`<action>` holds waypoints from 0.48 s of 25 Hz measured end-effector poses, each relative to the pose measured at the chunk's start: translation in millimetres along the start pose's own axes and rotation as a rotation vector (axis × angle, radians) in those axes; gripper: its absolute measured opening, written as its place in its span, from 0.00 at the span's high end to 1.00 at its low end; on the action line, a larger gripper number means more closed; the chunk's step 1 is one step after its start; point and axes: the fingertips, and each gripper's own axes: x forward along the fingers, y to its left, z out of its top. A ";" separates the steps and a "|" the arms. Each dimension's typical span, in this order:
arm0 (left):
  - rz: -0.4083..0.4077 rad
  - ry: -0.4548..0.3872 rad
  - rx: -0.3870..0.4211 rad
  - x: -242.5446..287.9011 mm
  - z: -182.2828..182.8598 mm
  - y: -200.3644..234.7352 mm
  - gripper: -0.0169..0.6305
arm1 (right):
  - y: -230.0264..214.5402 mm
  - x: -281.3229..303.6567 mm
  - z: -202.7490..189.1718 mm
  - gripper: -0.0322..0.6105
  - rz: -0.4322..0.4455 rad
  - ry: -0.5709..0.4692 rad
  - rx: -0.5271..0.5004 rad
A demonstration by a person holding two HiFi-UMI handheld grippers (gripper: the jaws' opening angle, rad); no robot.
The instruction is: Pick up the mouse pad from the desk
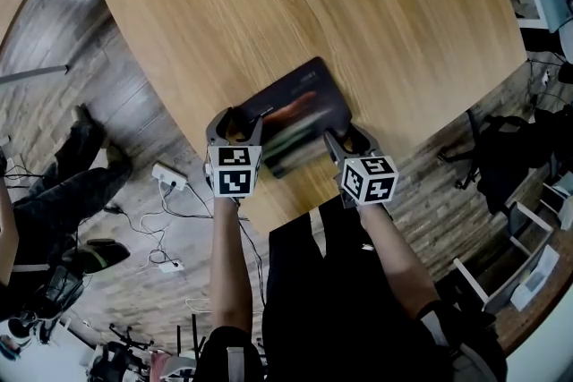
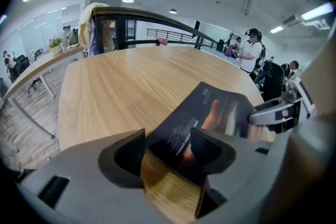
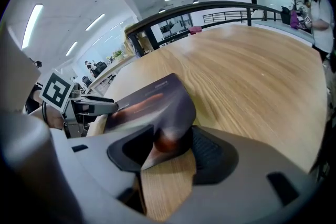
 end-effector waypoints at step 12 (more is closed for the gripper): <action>-0.086 0.035 -0.012 -7.0 -21.2 -42.9 0.57 | -1.3 0.7 -0.8 0.61 -0.012 -0.013 -0.005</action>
